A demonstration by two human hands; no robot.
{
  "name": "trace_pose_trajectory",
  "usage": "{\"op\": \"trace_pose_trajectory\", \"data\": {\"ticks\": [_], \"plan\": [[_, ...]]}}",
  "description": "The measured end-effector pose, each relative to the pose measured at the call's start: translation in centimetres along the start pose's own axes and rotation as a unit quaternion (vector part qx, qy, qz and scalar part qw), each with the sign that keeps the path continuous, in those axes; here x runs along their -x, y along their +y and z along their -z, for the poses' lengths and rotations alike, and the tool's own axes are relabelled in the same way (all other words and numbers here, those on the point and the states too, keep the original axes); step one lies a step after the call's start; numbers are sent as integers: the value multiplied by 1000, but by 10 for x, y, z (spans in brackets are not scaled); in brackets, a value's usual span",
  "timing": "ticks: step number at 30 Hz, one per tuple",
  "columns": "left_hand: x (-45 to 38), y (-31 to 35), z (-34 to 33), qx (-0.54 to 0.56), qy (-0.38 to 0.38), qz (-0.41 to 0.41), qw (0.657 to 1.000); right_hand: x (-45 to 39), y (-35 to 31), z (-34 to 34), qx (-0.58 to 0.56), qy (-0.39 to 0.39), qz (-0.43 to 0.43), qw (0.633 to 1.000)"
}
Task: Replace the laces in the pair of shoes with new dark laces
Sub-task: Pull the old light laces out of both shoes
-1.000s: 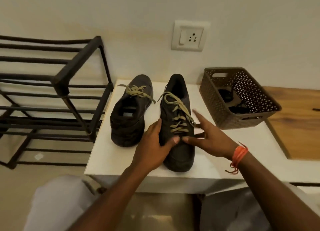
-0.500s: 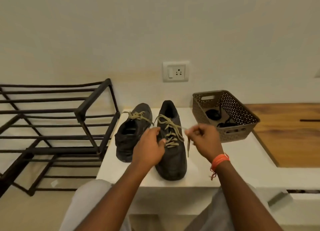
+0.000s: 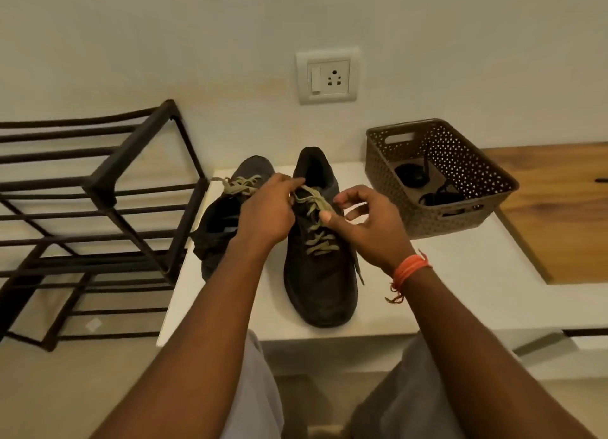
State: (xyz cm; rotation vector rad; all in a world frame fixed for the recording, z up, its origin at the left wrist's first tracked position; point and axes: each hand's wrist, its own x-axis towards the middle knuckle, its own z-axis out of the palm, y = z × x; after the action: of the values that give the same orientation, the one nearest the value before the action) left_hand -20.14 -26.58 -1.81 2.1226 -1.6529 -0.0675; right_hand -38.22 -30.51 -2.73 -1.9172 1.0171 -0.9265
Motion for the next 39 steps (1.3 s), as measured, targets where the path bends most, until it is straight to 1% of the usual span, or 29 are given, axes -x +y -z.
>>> {"op": "trace_pose_trajectory", "data": {"ticks": [2, 4, 5, 7, 9, 10, 12, 13, 15, 17, 18, 19, 20, 21, 22, 23, 24, 25, 26, 27, 28, 29, 31, 33, 34, 36, 37, 38, 39], "plan": [[-3, -1, -1, -5, 38, 11, 999, -4, -3, -8, 38, -15, 24, 999], [-5, -2, 4, 8, 66, 38, 997, -11, -5, -15, 76, -53, 36, 995], [-5, -3, 5, 16, 64, 48, 997, -14, -4, -18, 104, -75, 31, 991], [0, -4, 6, 18, 30, 67, 997, -16, -2, -20, 152, -108, 4, 982], [5, 0, 6, 5, -13, 93, 996, -14, 0, -16, 145, -126, -10, 981], [7, 3, 8, 8, -20, 103, 994, -12, -1, -14, 135, -128, -10, 982], [11, 6, 17, 21, 11, 110, 994, -12, -3, -12, 132, -126, -4, 983], [13, 7, 23, 42, 56, 110, 991, -13, -4, -11, 128, -121, -4, 984], [17, 2, 38, 68, 179, 104, 976, -17, -5, -11, 112, -112, -13, 987], [26, -7, 55, 90, 302, 118, 942, -17, -9, -10, 111, -113, -13, 987], [29, -16, 60, 128, 361, 140, 913, -18, -8, -10, 110, -112, -14, 987], [32, -25, 64, 189, 420, 176, 870, -18, -8, -10, 107, -111, -15, 988], [32, -34, 69, 267, 472, 219, 811, -19, -9, -9, 103, -108, -11, 989], [35, -43, 72, 336, 499, 260, 755, -18, -7, -10, 100, -109, -11, 989], [36, -48, 75, 372, 509, 288, 721, -19, -7, -10, 101, -107, -10, 989], [39, -48, 76, 368, 499, 302, 724, -19, -5, -10, 103, -108, -11, 989], [41, -45, 75, 331, 470, 304, 760, -18, -3, -10, 104, -109, -13, 989], [44, -38, 72, 274, 424, 290, 813, -16, -2, -11, 104, -109, -14, 988], [44, -28, 69, 216, 367, 259, 867, -16, -2, -11, 105, -109, -11, 988], [44, -17, 64, 162, 312, 217, 911, -15, -2, -11, 108, -111, -10, 988], [43, -8, 58, 108, 263, 169, 944, -15, -1, -12, 111, -112, -12, 987], [41, 1, 51, 57, 216, 121, 967, -14, -2, -12, 111, -113, -14, 987], [37, 14, 36, -5, 126, 55, 990, -14, -3, -12, 111, -113, -16, 987], [33, 22, 22, -51, 68, 27, 996, -14, -4, -12, 118, -115, -15, 986], [32, 23, 16, -67, 54, 24, 996, -14, -5, -11, 118, -117, -15, 986], [28, 22, 12, -69, 54, 17, 996, -14, -7, -11, 119, -118, -19, 986], [27, 20, 11, -42, 68, 15, 997, -15, -8, -10, 121, -119, -21, 985], [26, 19, 10, 11, 101, 21, 995, -16, -9, -10, 121, -118, -23, 985], [26, 18, 10, 81, 147, 33, 985, -17, -10, -9, 120, -115, -26, 986]]}}
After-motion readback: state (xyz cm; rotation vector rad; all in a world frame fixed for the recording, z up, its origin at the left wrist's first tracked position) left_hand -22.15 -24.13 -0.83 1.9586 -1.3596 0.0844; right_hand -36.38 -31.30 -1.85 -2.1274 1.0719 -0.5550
